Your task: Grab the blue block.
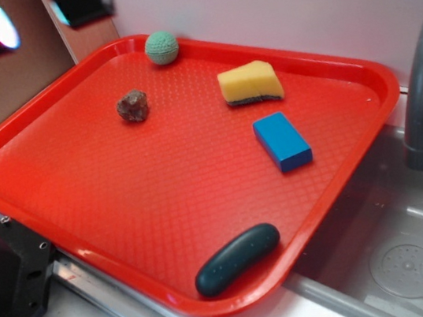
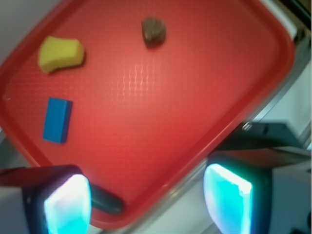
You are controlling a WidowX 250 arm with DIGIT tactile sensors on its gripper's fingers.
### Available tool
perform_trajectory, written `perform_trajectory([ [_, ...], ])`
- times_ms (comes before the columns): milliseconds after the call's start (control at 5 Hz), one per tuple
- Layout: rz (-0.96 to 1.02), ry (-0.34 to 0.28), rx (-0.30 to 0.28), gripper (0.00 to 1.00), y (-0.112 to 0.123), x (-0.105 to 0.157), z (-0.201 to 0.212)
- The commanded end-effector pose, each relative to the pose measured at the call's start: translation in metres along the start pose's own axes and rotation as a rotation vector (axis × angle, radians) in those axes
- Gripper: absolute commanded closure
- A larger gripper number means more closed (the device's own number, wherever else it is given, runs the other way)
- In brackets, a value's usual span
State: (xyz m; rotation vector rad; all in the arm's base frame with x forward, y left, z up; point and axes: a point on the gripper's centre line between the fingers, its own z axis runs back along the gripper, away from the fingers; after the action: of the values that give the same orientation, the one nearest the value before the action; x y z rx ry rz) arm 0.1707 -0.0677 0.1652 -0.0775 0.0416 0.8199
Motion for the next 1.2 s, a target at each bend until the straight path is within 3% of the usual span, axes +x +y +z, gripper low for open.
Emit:
perform_trajectory([
  [0,0.157,0.086,-0.06,0.0,-0.06,0.029,-0.045],
  [400,0.147,0.078,-0.041,0.0,-0.111,0.037,-0.085],
  [800,0.077,0.059,0.023,0.0,-0.127,0.029,-0.126],
  [1000,0.055,0.018,0.081,0.0,-0.127,0.025,-0.149],
])
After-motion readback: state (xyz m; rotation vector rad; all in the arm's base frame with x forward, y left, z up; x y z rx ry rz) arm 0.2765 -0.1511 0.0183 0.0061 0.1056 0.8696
